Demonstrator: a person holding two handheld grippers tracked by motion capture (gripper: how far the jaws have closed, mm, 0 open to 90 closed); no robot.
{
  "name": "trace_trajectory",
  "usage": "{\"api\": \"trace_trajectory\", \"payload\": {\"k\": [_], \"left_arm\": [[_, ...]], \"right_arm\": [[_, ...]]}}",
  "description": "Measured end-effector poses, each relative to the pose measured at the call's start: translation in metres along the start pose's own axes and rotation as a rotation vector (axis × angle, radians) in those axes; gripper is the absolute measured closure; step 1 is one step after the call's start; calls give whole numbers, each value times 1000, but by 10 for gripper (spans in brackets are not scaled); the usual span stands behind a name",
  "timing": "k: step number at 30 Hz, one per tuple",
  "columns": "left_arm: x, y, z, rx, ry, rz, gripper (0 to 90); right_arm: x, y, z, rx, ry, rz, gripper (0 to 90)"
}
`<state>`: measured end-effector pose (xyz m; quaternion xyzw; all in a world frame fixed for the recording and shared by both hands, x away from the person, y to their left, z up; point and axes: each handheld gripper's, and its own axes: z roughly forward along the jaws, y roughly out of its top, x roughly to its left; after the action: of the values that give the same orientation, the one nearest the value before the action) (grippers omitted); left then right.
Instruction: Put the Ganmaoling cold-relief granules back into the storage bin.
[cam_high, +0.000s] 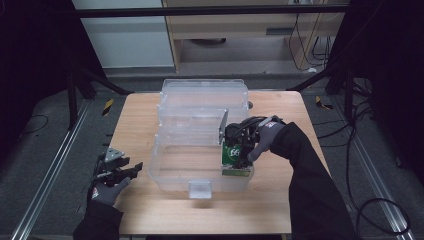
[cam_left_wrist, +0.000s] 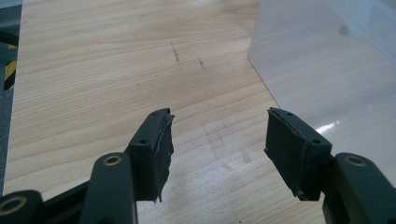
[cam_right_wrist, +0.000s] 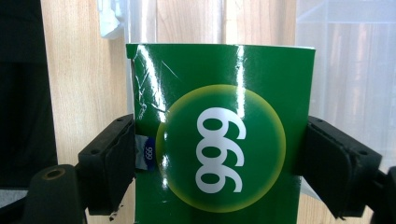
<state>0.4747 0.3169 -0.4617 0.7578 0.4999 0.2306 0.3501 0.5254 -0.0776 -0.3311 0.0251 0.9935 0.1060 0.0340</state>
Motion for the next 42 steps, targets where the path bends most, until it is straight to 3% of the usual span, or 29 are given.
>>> {"api": "trace_trajectory", "payload": {"k": [5,14,26,32,42], "left_arm": [[-1,0,1,5,0,3,403],[-1,0,1,5,-2,3,402],[-2,0,2,8,-3,8,401],[-2,-1,3,19,-4,17,400],[-2,-1,3,22,-4,16,399]], "right_arm": [[0,-2,-2,-13,-3,-4,183],[1,2,8,30,-10,-21,183],[4,0,15,29,-24,-27,184],[3,0,3,1,-39,-34,186],[5,-1,-2,9,-39,-40,187]]}}
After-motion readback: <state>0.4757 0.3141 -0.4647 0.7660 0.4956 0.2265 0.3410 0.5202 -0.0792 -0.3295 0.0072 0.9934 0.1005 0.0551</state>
